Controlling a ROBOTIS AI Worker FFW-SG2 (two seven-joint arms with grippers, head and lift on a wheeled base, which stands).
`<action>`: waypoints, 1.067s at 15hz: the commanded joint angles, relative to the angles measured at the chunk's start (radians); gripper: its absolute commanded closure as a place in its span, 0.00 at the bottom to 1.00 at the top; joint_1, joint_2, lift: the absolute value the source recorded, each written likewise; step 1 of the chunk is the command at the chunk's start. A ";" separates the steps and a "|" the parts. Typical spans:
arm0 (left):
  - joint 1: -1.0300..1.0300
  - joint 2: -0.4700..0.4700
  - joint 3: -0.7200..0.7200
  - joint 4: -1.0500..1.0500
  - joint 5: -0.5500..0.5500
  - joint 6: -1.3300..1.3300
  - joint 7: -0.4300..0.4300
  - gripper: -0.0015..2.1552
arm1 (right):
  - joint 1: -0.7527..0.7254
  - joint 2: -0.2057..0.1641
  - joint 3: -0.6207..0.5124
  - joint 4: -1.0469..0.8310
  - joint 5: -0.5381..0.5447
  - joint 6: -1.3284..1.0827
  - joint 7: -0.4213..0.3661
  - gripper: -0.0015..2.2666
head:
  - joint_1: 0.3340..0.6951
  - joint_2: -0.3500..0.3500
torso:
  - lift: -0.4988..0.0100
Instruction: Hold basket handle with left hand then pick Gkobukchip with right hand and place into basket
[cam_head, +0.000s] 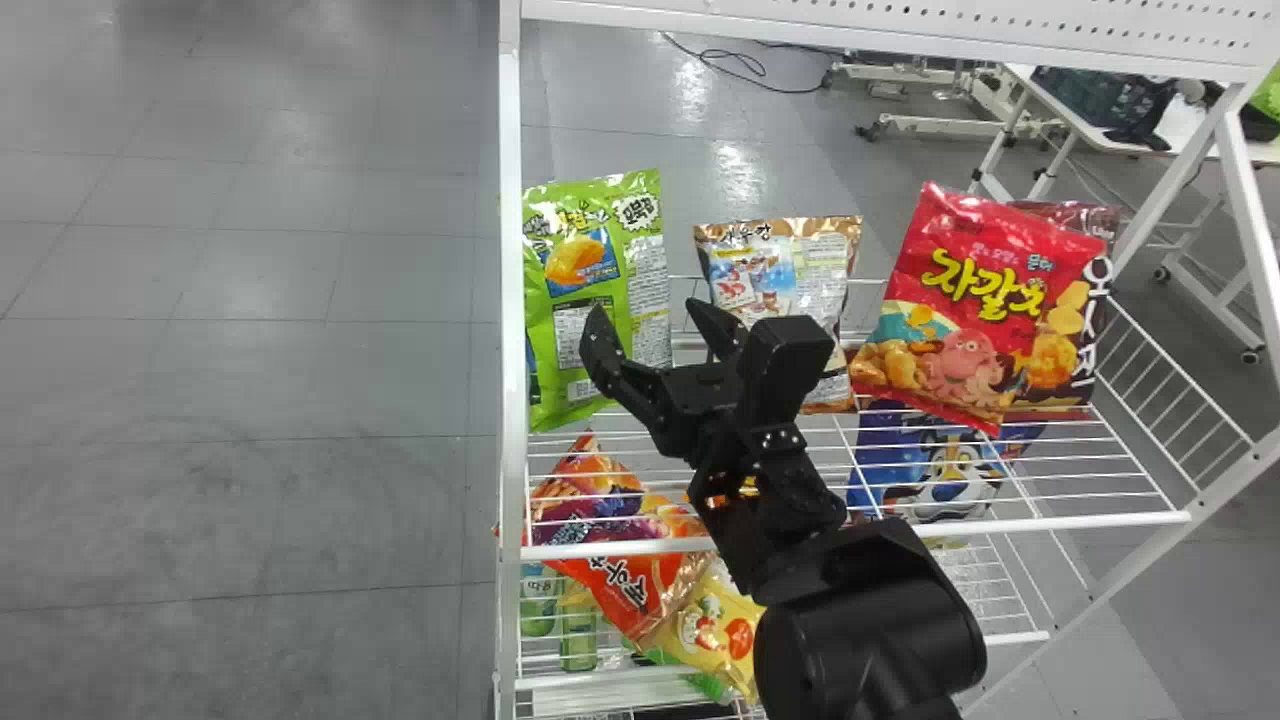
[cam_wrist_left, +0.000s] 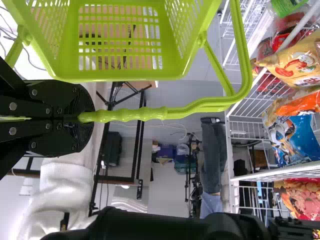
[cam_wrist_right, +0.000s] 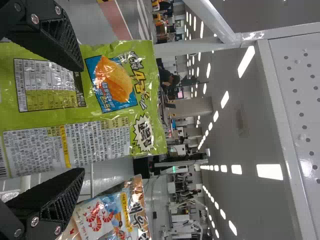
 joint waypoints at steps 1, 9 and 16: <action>-0.006 -0.003 0.000 0.003 0.000 0.001 0.000 0.91 | -0.057 0.005 0.004 0.056 0.013 0.004 0.000 0.04 | 1.00 0.23 | 0.92; -0.031 -0.003 0.003 0.015 0.004 0.001 -0.014 0.91 | -0.142 0.009 0.038 0.114 0.017 0.204 0.032 0.17 | 1.00 0.29 | 0.92; -0.034 -0.003 0.014 0.012 0.010 0.001 -0.014 0.91 | -0.121 0.009 0.046 0.077 0.031 0.194 0.028 0.90 | 1.00 0.32 | 0.92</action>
